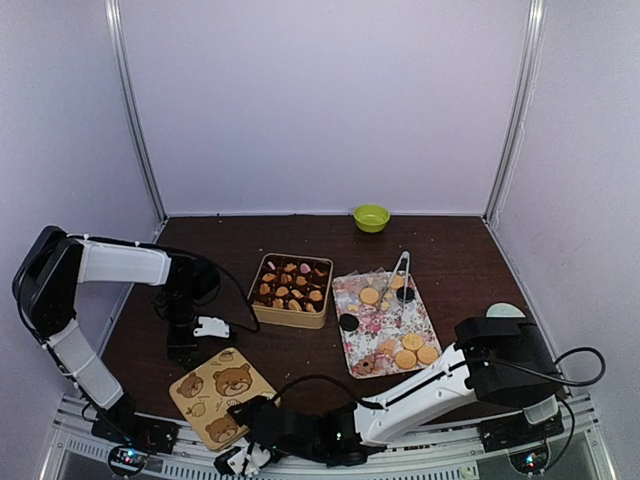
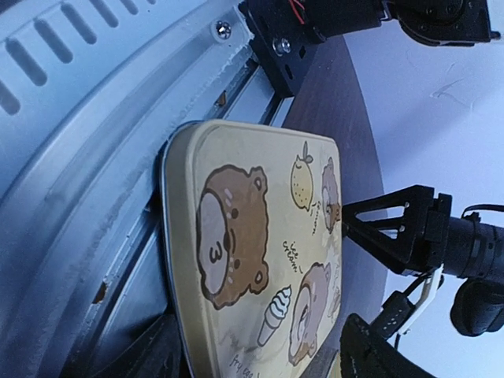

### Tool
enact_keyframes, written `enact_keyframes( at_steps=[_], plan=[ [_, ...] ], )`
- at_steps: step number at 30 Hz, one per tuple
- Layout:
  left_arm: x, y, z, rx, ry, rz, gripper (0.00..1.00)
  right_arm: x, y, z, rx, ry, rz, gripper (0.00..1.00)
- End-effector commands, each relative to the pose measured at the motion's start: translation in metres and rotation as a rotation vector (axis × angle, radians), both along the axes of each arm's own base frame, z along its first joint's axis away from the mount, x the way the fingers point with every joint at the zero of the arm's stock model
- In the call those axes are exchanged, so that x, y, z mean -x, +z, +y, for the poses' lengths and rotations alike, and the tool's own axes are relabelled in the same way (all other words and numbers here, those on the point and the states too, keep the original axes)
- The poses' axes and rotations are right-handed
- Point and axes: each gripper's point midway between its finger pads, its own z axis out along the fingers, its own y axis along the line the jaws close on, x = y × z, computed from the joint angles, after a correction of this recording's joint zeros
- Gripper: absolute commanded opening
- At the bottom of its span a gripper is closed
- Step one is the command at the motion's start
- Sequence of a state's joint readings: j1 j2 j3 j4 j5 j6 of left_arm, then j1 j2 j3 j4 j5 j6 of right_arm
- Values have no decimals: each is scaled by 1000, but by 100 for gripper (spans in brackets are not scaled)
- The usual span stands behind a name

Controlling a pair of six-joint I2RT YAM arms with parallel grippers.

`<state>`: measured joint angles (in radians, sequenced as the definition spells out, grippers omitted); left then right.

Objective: Pack the cookies
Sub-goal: Pick up the box lid from the center of the board.

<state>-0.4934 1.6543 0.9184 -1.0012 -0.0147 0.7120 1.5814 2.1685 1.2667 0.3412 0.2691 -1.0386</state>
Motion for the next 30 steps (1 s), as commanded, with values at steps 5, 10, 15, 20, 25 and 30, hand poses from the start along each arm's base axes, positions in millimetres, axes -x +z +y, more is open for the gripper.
enact_keyframes(
  at_steps=[5,10,15,20,25,30],
  plan=[
    [3,-2,-54,146,-38,104,69,-139,29,-62,-5,-461,-393,69],
    [-3,2,-65,162,-53,102,69,-141,30,-70,-8,-464,-415,68],
    [0,2,-64,165,-52,104,69,-128,41,-68,-39,-390,-434,62],
    [-2,6,-64,171,-56,85,69,-112,48,-63,-49,-316,-463,26],
    [-3,13,-64,175,-61,67,69,-114,49,-59,-48,-333,-495,14],
    [-6,25,-61,173,-58,39,69,-117,50,-58,-57,-365,-495,6]
  ],
)
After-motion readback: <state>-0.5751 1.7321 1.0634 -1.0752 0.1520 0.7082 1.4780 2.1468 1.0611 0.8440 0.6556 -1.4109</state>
